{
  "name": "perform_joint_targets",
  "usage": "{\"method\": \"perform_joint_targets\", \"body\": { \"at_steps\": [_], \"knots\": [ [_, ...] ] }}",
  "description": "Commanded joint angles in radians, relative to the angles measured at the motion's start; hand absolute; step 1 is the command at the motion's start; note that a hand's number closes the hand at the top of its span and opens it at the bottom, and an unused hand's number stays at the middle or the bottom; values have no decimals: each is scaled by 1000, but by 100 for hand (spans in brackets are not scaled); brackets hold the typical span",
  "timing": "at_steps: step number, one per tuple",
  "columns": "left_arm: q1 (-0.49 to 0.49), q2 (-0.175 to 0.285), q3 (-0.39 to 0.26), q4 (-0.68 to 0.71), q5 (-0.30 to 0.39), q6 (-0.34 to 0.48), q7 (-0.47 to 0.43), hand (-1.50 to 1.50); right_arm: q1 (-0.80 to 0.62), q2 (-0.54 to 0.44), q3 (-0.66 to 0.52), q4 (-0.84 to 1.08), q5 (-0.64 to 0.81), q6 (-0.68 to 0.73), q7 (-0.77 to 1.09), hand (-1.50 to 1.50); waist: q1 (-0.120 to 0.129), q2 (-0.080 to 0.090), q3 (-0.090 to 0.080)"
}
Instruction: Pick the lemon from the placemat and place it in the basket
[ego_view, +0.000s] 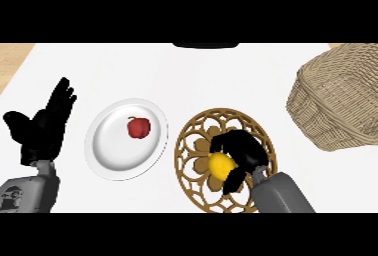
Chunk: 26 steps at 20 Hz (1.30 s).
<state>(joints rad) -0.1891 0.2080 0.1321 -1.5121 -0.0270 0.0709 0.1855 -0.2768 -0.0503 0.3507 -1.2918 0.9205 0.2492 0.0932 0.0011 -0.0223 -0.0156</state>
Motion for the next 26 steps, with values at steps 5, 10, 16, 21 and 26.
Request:
{"method": "perform_joint_targets", "body": {
  "at_steps": [5, 10, 16, 21, 26],
  "knots": [
    [14, 9, 10, -11, 22, -30, -9, 0, 35, 48, -26, 164, -10, -162, 10, 150, 16, 26, 17],
    [-27, -12, -8, 9, 5, -10, -19, 0, -27, 49, -244, 186, -138, -361, 329, 150, 30, 49, 20],
    [-63, -10, -30, 5, -3, -21, 8, 0, -98, 50, -209, 273, -285, -694, 369, 150, 75, 45, 22],
    [-79, -24, -25, 70, -4, -14, -13, 0, -198, 50, -140, 264, -398, -988, 296, 150, 64, 43, 20],
    [-52, -33, -42, 43, -24, -3, -11, 0, -341, 50, -7, 277, -445, -1231, 369, 150, 50, 27, 17]
  ]
}}
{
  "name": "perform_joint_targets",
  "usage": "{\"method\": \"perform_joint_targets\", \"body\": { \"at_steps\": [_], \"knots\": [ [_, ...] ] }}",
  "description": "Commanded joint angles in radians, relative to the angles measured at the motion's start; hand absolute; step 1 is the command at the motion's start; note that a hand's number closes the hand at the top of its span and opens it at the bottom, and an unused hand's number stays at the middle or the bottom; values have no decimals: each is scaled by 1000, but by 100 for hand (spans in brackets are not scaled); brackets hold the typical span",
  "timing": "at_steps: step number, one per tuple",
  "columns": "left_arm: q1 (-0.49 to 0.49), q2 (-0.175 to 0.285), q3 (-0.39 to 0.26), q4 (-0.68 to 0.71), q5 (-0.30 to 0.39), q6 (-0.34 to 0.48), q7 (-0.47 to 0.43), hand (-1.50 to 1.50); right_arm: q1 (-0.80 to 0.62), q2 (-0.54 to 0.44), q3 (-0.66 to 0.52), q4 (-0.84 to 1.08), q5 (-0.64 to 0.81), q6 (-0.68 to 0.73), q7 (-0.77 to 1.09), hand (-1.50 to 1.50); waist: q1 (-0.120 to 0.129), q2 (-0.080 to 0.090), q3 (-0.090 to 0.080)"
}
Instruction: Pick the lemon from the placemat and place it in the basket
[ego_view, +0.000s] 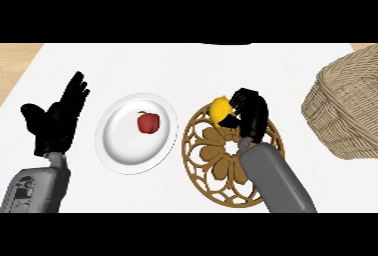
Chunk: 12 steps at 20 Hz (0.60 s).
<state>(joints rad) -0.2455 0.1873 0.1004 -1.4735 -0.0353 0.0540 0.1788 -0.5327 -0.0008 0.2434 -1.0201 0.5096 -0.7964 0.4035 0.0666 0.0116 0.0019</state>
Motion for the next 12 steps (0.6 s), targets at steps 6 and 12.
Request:
{"method": "perform_joint_targets", "body": {
  "at_steps": [6, 12],
  "knots": [
    [3, 32, 46, -36, 11, 14, 66, 0, -301, -15, 19, 145, 126, -185, 213, 150, -59, -16, -3],
    [12, 15, 53, 23, 2, 22, -9, 0, -442, -33, -37, 185, 252, -167, 424, 150, -69, -13, -3]
  ]
}}
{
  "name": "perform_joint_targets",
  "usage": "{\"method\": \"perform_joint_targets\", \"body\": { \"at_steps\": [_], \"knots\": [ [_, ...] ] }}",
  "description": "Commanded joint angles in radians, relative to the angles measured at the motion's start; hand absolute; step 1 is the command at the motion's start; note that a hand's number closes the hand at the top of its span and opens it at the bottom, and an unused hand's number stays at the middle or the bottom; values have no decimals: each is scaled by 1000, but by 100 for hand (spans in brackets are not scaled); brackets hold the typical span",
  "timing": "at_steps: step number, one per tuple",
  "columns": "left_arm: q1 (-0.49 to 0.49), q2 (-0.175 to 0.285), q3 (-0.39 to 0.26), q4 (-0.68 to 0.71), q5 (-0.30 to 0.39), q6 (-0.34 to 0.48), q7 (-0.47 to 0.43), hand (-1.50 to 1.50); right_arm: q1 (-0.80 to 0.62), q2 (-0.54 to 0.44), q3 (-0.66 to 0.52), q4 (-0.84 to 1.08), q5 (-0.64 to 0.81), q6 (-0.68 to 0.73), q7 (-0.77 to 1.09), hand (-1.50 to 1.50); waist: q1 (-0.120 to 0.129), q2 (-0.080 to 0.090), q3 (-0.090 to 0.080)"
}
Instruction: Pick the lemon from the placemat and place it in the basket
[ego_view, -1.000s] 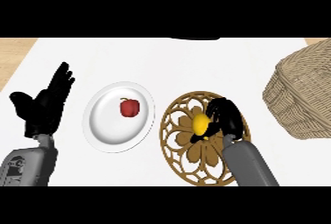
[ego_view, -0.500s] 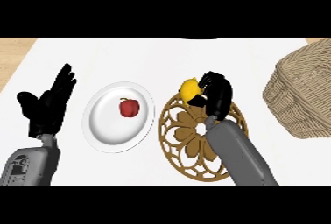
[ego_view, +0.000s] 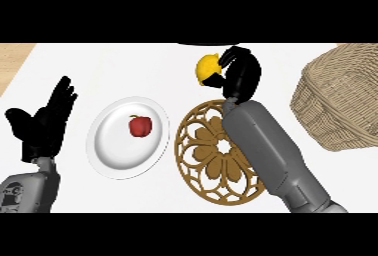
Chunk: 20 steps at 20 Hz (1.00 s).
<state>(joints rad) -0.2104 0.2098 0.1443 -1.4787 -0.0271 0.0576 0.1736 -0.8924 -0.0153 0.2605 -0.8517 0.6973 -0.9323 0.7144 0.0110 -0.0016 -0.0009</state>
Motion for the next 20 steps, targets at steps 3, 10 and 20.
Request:
{"method": "perform_joint_targets", "body": {
  "at_steps": [3, 10, 20],
  "knots": [
    [22, -31, -20, -16, -30, 34, -9, 0, -114, -56, -125, -22, 51, -64, 110, 150, -10, -1, 0],
    [19, -22, -14, -66, -6, 15, 31, 0, -199, -179, -224, 122, 100, 23, 120, 150, -1, 2, 1],
    [-59, -38, -27, 42, -46, 37, -1, 0, -325, -305, -315, 355, 92, 111, 34, 150, 11, 14, 1]
  ]
}}
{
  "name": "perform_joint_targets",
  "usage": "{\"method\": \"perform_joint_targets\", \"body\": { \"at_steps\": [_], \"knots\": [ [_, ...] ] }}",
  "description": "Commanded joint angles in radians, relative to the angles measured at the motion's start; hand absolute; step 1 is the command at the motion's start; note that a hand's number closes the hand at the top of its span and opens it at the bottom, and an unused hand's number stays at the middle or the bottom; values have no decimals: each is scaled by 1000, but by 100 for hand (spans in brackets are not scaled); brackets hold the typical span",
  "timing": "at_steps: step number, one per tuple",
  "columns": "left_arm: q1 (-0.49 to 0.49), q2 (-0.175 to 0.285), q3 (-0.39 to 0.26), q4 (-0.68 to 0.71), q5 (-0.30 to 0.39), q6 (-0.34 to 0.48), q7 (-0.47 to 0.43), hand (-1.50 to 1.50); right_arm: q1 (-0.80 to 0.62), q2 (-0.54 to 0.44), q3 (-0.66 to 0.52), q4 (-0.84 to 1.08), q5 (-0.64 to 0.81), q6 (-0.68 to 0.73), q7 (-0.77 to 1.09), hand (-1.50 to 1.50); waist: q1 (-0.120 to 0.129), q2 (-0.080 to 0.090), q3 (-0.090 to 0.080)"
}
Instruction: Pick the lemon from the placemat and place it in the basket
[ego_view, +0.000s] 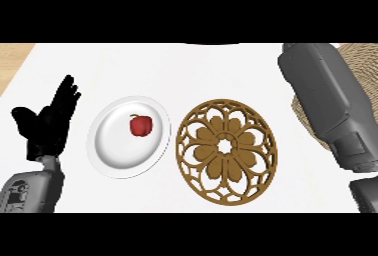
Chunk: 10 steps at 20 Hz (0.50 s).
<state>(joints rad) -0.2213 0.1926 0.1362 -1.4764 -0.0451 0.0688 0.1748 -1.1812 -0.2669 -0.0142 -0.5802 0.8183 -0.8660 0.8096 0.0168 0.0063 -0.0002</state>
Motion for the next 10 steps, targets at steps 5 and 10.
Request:
{"method": "perform_joint_targets", "body": {
  "at_steps": [5, 10],
  "knots": [
    [38, 5, -6, -55, 8, -21, 9, 0, -10, -74, -62, 154, -29, 70, -56, 150, 11, 0, 1],
    [-8, -2, -1, 6, 15, -26, -5, 0, 33, -135, -131, 224, -91, 51, -179, 150, 13, 6, 1]
  ]
}}
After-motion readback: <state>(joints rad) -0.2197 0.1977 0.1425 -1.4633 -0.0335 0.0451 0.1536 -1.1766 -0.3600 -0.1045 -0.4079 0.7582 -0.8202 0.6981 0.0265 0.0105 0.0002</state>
